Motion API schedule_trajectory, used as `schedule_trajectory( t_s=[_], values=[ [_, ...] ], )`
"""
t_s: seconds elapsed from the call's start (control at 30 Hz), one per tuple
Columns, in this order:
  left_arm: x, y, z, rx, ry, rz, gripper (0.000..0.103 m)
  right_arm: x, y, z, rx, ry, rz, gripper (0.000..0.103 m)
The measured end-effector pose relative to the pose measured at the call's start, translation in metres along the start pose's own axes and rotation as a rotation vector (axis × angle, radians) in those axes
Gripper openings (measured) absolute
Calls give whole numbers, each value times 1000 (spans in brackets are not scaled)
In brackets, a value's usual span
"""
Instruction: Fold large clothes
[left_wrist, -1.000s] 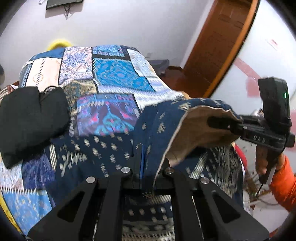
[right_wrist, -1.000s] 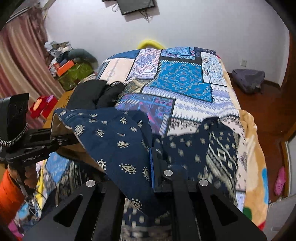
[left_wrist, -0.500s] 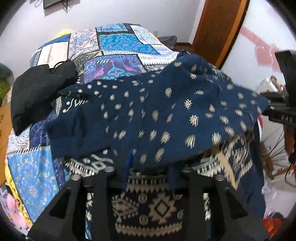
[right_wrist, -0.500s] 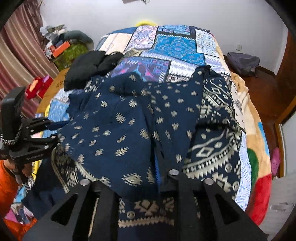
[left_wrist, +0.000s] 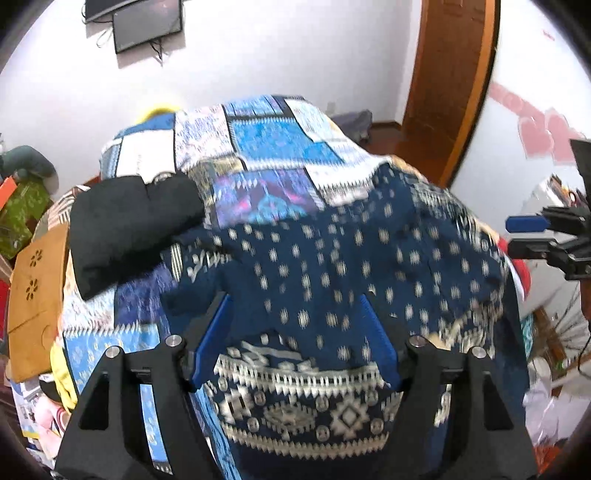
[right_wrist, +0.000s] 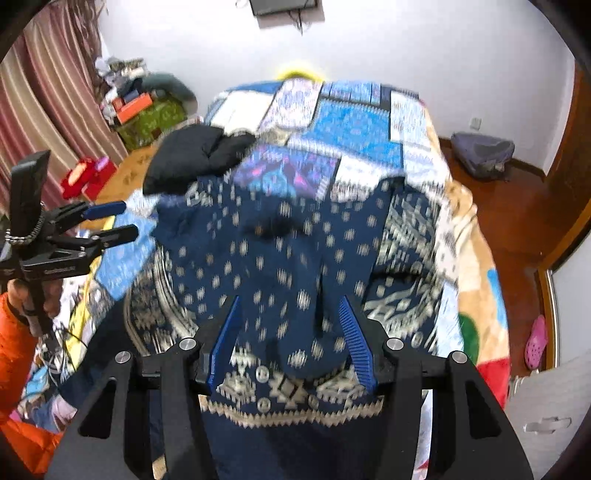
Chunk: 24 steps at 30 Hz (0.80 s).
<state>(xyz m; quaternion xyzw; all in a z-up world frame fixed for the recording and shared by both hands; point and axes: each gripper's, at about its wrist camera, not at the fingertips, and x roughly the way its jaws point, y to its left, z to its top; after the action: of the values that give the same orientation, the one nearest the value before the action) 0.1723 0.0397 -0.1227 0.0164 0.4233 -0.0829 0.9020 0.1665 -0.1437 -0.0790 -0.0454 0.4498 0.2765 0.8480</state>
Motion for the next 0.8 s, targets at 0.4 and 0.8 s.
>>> schedule_trajectory(
  t_s=[0.4, 0.8],
  values=[
    [74, -8, 49, -135, 99, -106, 69, 55, -5, 21, 47, 24, -47, 63],
    [123, -36, -27, 8, 292, -60, 69, 67, -2, -34, -49, 119, -134, 63]
  ],
)
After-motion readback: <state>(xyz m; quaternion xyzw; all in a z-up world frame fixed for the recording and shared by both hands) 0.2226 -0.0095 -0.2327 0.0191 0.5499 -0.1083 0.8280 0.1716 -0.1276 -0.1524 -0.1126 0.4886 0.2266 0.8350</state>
